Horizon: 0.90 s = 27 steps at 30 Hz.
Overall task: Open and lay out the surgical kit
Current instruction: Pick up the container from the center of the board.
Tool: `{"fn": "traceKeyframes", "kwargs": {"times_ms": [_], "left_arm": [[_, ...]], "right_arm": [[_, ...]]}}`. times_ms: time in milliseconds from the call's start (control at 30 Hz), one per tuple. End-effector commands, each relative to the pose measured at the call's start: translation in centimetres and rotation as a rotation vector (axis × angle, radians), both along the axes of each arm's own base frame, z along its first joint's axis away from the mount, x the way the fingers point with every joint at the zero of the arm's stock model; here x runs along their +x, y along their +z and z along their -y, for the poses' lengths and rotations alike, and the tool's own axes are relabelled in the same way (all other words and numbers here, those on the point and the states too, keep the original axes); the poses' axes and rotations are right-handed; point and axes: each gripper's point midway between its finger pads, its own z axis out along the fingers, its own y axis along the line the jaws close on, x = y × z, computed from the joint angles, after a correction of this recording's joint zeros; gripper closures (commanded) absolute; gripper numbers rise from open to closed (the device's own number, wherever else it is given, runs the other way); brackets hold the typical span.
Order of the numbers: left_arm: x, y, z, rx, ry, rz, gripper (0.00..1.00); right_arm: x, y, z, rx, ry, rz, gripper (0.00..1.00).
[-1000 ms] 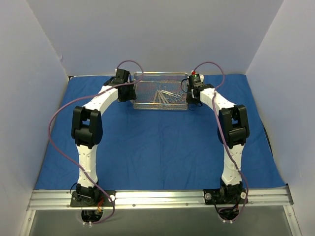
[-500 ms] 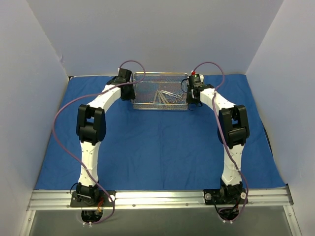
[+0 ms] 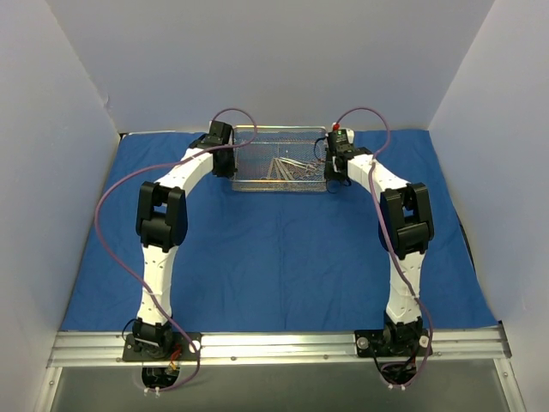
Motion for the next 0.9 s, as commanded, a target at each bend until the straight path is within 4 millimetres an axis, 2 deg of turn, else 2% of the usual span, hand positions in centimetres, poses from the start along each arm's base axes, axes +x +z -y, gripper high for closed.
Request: {"fn": "traceKeyframes", "kwargs": {"times_ms": [0,167,200,300,400,567,600,833,867], "left_arm": [[1.9,2.1,1.0,-0.039,-0.022,0.077,0.98],[2.9,2.5,2.2,-0.035,-0.059,0.109,0.98],[2.9,1.9,2.5,-0.035,-0.062,0.097,0.98],[3.2,1.8,3.4,-0.056,-0.073,0.095,0.98],[3.3,2.4,4.0,-0.063,-0.081,0.104,0.98],[3.6,5.8,3.4,-0.049,-0.071,0.175,0.98],[3.6,7.2,3.2,-0.045,-0.064,0.203,0.98],[3.3,12.0,1.0,-0.011,-0.031,0.319,0.98],[3.2,13.3,0.4,-0.012,-0.023,0.344,0.98]], "right_arm": [[-0.4,-0.4,1.3,-0.087,0.003,-0.01,1.0],[-0.3,-0.1,2.4,-0.096,-0.029,0.001,1.0],[-0.3,-0.1,2.6,-0.095,-0.035,0.001,1.0],[-0.4,-0.3,3.6,-0.104,-0.057,-0.004,1.0],[-0.4,-0.1,4.4,-0.116,-0.071,0.002,1.0],[-0.2,1.8,5.2,-0.14,-0.096,0.051,1.0],[0.0,2.8,5.1,-0.13,-0.099,0.074,1.0],[-0.3,6.5,4.3,-0.102,-0.099,0.171,1.0],[-0.5,7.2,3.7,-0.097,-0.088,0.185,1.0]]}}
